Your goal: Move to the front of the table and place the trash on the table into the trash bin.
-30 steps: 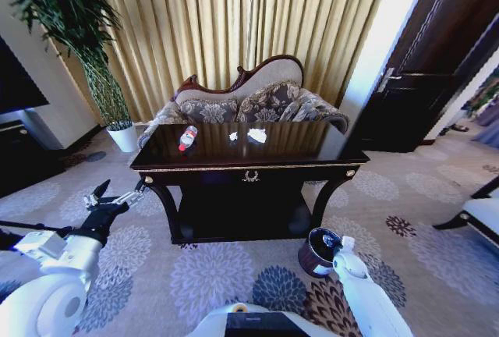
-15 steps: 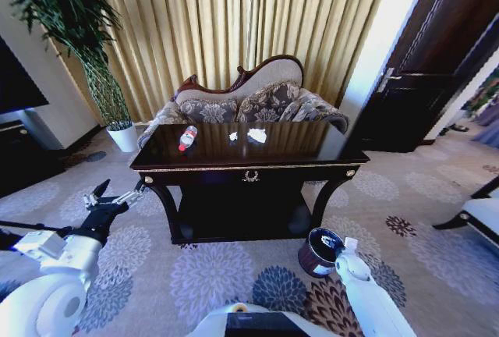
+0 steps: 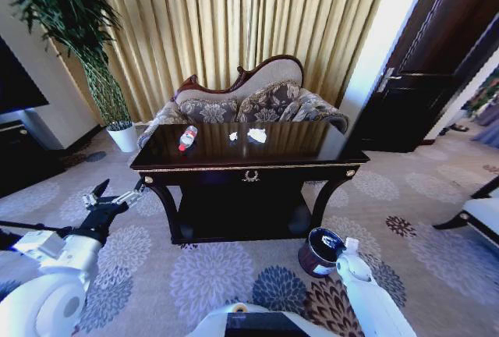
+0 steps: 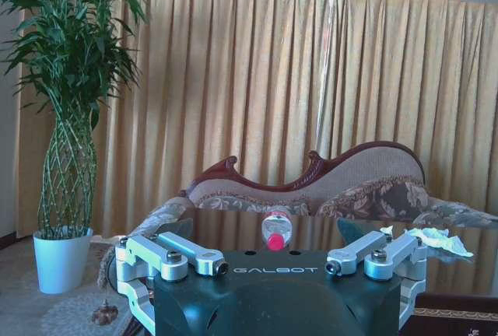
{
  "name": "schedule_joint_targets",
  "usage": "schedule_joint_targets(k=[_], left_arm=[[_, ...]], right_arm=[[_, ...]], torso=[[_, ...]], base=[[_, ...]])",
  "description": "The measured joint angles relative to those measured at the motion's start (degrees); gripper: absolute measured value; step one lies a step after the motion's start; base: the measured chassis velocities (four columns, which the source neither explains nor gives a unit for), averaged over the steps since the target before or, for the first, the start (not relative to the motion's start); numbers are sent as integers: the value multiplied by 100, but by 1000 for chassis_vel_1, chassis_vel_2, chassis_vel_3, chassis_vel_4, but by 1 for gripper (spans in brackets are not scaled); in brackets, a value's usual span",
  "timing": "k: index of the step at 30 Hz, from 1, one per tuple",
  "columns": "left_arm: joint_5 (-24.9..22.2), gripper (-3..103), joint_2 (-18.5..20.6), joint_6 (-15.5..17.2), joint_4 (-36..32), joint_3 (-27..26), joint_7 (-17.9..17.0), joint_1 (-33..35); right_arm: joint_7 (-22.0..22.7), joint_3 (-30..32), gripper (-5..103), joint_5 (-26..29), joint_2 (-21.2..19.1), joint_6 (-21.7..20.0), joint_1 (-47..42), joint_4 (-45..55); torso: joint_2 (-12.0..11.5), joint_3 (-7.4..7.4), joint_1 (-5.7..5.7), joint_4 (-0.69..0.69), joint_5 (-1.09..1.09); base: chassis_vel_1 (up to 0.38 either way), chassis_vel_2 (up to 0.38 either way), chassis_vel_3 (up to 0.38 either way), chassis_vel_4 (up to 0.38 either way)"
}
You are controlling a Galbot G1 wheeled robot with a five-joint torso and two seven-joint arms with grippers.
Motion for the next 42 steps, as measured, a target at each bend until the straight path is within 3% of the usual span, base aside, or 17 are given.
schedule_joint_targets(k=[2, 3, 6, 15, 28, 42], left_arm=[[0, 100, -2, -2, 0, 13, -2, -4], [0, 100, -2, -2, 0, 13, -2, -4], [-1, 100, -11, -5, 0, 13, -6, -12], [-7, 100, -6, -12, 0, 10, -11, -52], [-200, 100, 129, 7, 0, -162, -87, -157], [-237, 100, 164, 16, 0, -242, -89, -132]], right_arm=[[-235, 93, 100, 282, -64, -2, -208, 898], [-235, 93, 100, 282, -64, -2, -208, 898], [-596, 255, 100, 268, -107, 17, -496, 2252], [-638, 281, 100, 480, -85, -192, -589, 4409], [-481, 383, 100, 305, -256, -420, -1096, 5608], [-472, 329, 100, 155, -222, -433, -1133, 5609]], torso=[[0, 0, 0, 2, -2], [0, 0, 0, 2, -2], [0, -1, 0, 1, -3], [0, 0, 0, 2, -5], [0, -1, 0, 1, -2], [1, -1, -1, 2, -1]], base=[[0, 0, 0, 0], [0, 0, 0, 0], [0, 0, 0, 0], [0, 0, 0, 0], [0, 0, 0, 0], [0, 0, 0, 0]])
